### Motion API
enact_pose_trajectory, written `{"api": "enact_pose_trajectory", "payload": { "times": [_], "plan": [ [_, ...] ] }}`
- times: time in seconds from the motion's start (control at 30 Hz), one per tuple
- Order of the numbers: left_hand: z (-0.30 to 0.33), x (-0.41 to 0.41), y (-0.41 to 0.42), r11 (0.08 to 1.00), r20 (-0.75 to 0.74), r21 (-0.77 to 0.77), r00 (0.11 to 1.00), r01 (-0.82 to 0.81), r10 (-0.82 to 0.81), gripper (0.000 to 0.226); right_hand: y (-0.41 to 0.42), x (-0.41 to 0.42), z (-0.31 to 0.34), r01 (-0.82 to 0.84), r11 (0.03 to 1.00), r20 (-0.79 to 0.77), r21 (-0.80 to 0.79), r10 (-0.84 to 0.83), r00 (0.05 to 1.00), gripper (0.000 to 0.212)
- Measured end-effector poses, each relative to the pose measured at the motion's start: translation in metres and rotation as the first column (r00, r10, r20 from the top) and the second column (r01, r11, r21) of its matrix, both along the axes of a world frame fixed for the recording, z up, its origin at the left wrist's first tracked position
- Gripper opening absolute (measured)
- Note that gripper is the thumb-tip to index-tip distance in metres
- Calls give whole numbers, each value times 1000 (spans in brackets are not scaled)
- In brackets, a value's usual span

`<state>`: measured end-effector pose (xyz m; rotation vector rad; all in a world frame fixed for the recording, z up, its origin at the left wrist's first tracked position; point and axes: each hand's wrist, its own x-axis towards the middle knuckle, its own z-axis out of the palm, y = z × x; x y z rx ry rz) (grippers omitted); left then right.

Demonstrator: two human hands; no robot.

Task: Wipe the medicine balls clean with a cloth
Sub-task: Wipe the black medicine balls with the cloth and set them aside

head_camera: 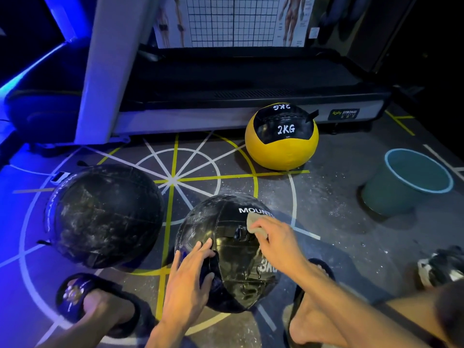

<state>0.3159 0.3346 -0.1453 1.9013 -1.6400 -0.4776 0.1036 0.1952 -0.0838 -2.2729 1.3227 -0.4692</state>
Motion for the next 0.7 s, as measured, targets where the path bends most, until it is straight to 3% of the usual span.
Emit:
{"api": "enact_pose_trajectory", "payload": {
  "times": [0.1,0.2,0.33,0.43,0.57,0.63,0.7],
  "plan": [
    [0,-2,2,1000,-7,4,1000,0,0,52,-24,-14,15,44,988,-32,146,-40,999,21],
    [2,-3,-1,1000,-15,-2,1000,-2,2,50,-38,-17,13,187,981,-14,59,-187,982,26],
    [2,2,0,1000,-18,0,1000,-2,2,52,-8,-8,4,4,997,-111,81,5,994,27],
    [1,4,2,1000,-14,3,1000,-14,14,51,-17,-19,19,105,975,-10,197,-105,994,23],
    [4,2,-2,1000,-25,9,1000,7,-7,48,-6,-26,29,355,933,93,64,-360,928,26],
    [4,0,-5,1000,-24,2,1000,12,-12,49,20,-11,28,327,944,196,38,-328,924,29],
    [2,-1,-6,1000,-12,-6,1000,9,-9,53,49,14,21,146,989,279,-19,-135,951,31]
  ]
}}
